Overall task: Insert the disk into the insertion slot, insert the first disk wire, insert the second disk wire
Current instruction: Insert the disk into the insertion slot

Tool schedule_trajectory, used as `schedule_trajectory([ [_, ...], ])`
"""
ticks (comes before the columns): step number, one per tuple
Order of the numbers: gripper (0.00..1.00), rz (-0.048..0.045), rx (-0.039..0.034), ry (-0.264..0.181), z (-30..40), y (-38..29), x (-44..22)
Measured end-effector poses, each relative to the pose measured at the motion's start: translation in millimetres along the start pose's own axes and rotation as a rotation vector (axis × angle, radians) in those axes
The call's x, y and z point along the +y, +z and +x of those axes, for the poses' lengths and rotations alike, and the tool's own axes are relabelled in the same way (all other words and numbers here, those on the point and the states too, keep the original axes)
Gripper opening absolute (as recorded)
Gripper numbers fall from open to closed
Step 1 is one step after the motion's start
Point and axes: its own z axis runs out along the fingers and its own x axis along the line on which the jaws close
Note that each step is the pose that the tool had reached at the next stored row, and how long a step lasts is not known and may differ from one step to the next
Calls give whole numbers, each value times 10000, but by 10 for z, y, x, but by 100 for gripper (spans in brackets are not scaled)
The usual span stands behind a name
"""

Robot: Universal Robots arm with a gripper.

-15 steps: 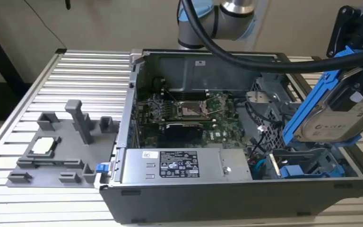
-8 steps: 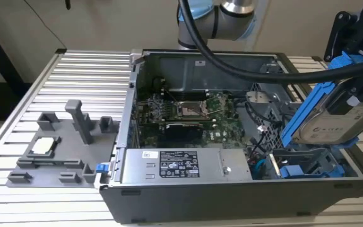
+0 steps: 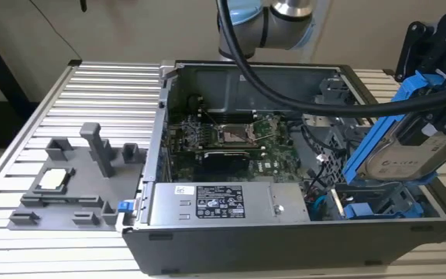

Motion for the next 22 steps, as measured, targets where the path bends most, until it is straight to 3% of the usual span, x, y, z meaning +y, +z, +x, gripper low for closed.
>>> schedule_trajectory([
  [22, 33, 26, 0, -27, -1, 167, -9],
])
